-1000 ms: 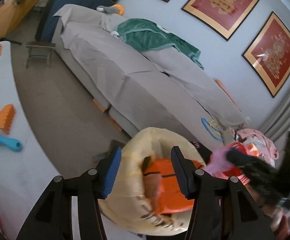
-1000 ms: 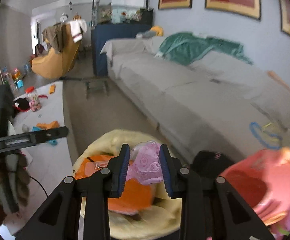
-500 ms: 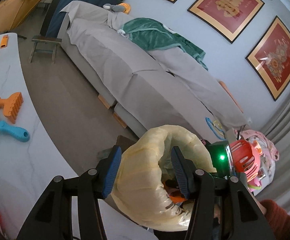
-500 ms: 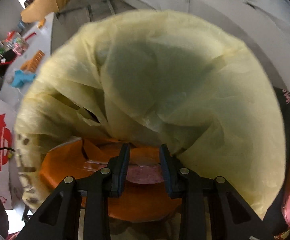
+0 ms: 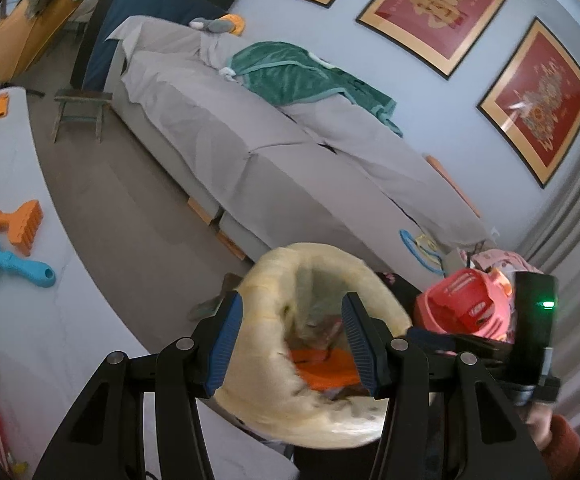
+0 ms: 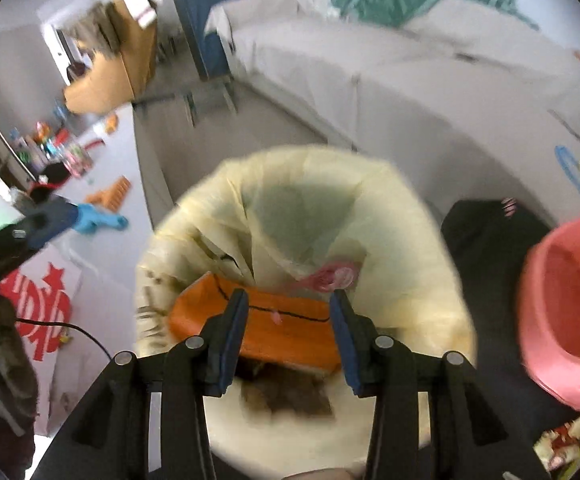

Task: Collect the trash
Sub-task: 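Move both grippers back over the trash on the black table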

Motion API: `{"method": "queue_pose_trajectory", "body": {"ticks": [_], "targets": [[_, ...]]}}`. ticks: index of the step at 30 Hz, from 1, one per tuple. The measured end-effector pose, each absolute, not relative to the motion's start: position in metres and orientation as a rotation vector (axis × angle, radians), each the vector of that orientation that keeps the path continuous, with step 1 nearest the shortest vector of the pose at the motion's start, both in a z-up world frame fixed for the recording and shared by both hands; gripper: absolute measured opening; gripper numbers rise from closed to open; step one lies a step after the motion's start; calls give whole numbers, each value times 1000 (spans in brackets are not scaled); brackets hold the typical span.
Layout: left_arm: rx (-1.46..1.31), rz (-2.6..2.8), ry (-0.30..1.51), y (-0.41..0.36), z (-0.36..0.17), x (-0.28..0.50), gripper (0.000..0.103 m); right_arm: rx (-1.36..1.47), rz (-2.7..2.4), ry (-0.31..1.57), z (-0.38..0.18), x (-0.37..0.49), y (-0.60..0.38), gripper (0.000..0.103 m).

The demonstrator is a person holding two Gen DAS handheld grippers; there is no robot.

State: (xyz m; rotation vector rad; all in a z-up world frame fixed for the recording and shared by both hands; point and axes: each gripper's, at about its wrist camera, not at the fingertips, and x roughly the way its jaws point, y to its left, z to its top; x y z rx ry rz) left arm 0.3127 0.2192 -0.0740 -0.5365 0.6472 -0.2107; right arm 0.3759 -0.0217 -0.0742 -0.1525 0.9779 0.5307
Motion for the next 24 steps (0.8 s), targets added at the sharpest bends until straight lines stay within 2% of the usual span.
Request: {"method": "queue_pose_trajectory", "body": {"ticks": [10, 17, 24], "targets": [[-423, -313, 667, 137, -46, 290, 53, -61, 435, 744, -8, 306, -103, 40], [-327, -499, 761, 43, -52, 269, 53, -14, 292, 685, 4, 242, -186, 40], [-204, -722, 901, -58, -76, 232, 53, 33, 85, 685, -12, 181, -270, 40]]}}
